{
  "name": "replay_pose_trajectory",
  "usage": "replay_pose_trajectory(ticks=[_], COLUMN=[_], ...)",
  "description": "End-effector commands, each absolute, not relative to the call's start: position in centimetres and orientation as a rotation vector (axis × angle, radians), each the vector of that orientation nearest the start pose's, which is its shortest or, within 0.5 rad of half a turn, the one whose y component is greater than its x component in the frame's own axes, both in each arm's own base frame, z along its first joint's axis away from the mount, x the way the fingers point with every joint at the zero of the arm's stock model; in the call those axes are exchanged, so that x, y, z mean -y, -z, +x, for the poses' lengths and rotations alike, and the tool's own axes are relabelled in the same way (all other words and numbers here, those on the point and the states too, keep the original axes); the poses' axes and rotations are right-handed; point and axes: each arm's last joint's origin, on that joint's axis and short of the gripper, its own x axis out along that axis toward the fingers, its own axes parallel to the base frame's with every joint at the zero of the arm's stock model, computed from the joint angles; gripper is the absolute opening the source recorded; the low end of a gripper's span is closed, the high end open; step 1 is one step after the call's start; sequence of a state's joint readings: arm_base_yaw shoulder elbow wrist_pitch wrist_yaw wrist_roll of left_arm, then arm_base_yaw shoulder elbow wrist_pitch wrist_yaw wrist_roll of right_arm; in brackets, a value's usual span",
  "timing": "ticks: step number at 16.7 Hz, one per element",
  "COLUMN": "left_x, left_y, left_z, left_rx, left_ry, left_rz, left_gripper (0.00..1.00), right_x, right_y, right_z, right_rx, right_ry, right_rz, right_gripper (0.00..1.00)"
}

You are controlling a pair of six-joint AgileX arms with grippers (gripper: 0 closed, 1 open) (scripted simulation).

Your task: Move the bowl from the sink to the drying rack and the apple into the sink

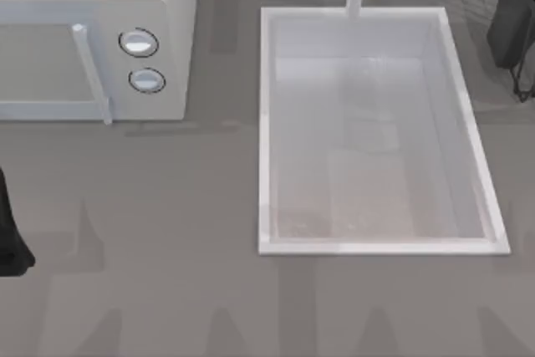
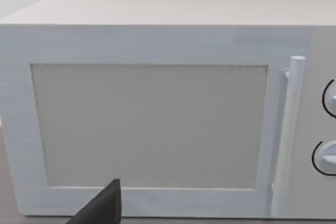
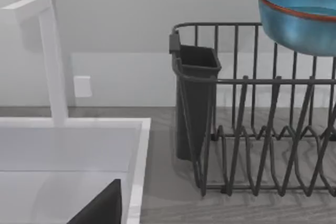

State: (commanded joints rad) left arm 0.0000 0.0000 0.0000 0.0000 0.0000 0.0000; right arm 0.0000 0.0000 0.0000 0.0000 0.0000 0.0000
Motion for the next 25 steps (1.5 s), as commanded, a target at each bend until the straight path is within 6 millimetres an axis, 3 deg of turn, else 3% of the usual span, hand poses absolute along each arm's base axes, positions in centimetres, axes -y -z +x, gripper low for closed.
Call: replay_pose_trajectory(ticks=[16,20,25], left_x=[0.1,0.1,0.1], left_y=[-16.0,-16.0,-16.0], left_z=[10.6,10.6,10.6], left_rx=[0.0,0.0,0.0], left_ry=[0.0,0.0,0.0], left_rz=[0.0,0.0,0.0], left_gripper=[1.0,1.0,1.0], right_x=[0.2,0.9,2.2], right_y=[-16.4,-18.0,-20.1], right_z=[10.6,11.2,14.1], right_rx=[-0.032,-0.231,-0.665], right_ry=[0.013,0.068,0.109], right_rz=[-0.01,-0.053,-0.092], right_gripper=[1.0,1.0,1.0])
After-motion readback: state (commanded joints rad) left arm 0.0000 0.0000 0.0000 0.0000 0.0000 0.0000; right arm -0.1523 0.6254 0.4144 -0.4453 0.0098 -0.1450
